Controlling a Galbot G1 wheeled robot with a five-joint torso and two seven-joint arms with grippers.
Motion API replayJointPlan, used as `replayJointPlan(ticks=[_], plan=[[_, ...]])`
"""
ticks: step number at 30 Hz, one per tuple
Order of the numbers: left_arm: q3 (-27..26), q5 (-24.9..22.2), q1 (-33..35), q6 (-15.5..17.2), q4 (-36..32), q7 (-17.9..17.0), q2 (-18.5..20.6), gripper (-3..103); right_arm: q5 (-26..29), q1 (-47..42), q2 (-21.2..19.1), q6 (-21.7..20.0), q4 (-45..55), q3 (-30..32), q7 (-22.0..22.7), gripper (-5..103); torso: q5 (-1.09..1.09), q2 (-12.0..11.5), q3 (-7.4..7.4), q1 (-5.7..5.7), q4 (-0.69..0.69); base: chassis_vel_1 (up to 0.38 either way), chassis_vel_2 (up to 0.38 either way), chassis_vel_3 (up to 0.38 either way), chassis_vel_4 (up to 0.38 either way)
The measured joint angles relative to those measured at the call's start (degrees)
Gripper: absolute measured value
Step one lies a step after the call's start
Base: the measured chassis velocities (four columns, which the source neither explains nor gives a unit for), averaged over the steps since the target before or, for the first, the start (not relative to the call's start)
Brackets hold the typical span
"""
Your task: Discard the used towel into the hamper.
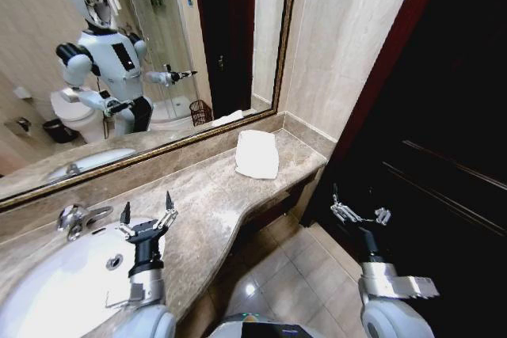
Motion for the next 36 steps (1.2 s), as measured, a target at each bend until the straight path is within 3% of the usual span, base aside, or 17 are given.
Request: replayJointPlan(ticks=[3,4,7,8,11,13,16,17,20,21,24,30,32,36], plan=[[-2.3,-5.8,-2.3,0.8,1.3,2.5,5.4,100,-1.4,-0.1,-0.1,0.9,-0.1,0.3,-1.4,100,-0.01,0.0,-0.02,-0.07,-0.01,0.000,0.000,0.000,0.000],[-2.3,-5.8,-2.3,0.8,1.3,2.5,5.4,100,-1.4,-0.1,-0.1,0.9,-0.1,0.3,-1.4,100,-0.01,0.0,-0.02,-0.07,-0.01,0.000,0.000,0.000,0.000],[-3.5,-13.5,-4.4,1.7,2.8,5.9,11.3,100,-1.9,-0.6,-0.9,3.0,-1.2,0.8,-2.9,100,0.00,0.0,-0.02,-0.08,-0.01,0.000,0.000,0.000,0.000],[-3.5,-13.5,-4.4,1.7,2.8,5.9,11.3,100,-1.9,-0.6,-0.9,3.0,-1.2,0.8,-2.9,100,0.00,0.0,-0.02,-0.08,-0.01,0.000,0.000,0.000,0.000],[-4.5,-17.3,-6.9,1.8,6.5,10.1,17.2,100,-1.9,-1.7,-1.4,5.3,-2.7,1.3,-4.7,100,-0.01,0.0,-0.02,-0.07,0.00,0.000,0.000,0.000,0.000],[-4.4,-18.6,-8.1,2.0,7.8,10.8,19.3,101,-1.9,-2.0,-1.4,5.8,-3.2,1.3,-4.8,100,-0.02,0.0,-0.01,-0.06,0.01,0.000,0.000,0.000,0.000],[-3.3,-23.3,-13.1,3.8,12.1,12.1,25.7,99,-2.4,-2.4,-1.0,6.8,-4.3,1.1,-4.7,100,-0.02,0.0,-0.01,-0.05,-0.01,0.000,0.000,0.000,0.000],[-3.3,-23.3,-13.1,3.8,12.1,12.1,25.7,99,-2.4,-2.4,-1.0,6.8,-4.3,1.1,-4.7,100,-0.02,0.0,-0.01,-0.05,-0.01,0.000,0.000,0.000,0.000],[-1.4,-30.0,-19.6,6.5,16.1,13.5,32.4,99,-2.3,-2.5,-1.0,7.9,-5.3,1.3,-4.7,100,-0.01,0.0,-0.01,-0.05,-0.01,0.000,0.000,0.000,0.000],[-1.4,-30.0,-19.6,6.5,16.1,13.5,32.4,99,-2.3,-2.5,-1.0,7.9,-5.3,1.3,-4.7,100,-0.01,0.0,-0.01,-0.05,-0.01,0.000,0.000,0.000,0.000],[1.7,-36.0,-27.0,9.0,20.7,16.4,37.7,99,-1.1,-2.1,-0.6,10.8,-6.4,1.9,-5.7,100,0.00,0.0,-0.01,-0.04,0.00,0.000,0.000,0.000,0.000],[9.1,-39.8,-36.2,11.5,25.6,16.8,40.1,94,-0.9,-1.1,-0.4,11.3,-7.1,1.9,-5.8,100,-0.02,0.0,0.00,-0.05,0.00,0.000,0.000,0.000,0.000],[13.5,-40.6,-42.8,12.9,28.5,16.2,40.0,98,-1.1,-0.3,-0.4,11.1,-8.0,1.9,-5.3,100,-0.01,0.0,-0.01,-0.04,-0.01,0.000,0.000,0.000,0.000],[18.1,-40.6,-48.9,14.2,31.6,15.2,39.1,98,-1.1,0.3,-0.4,10.6,-8.8,1.8,-4.9,100,0.00,0.0,0.00,-0.04,-0.02,0.000,0.000,0.000,0.000]])
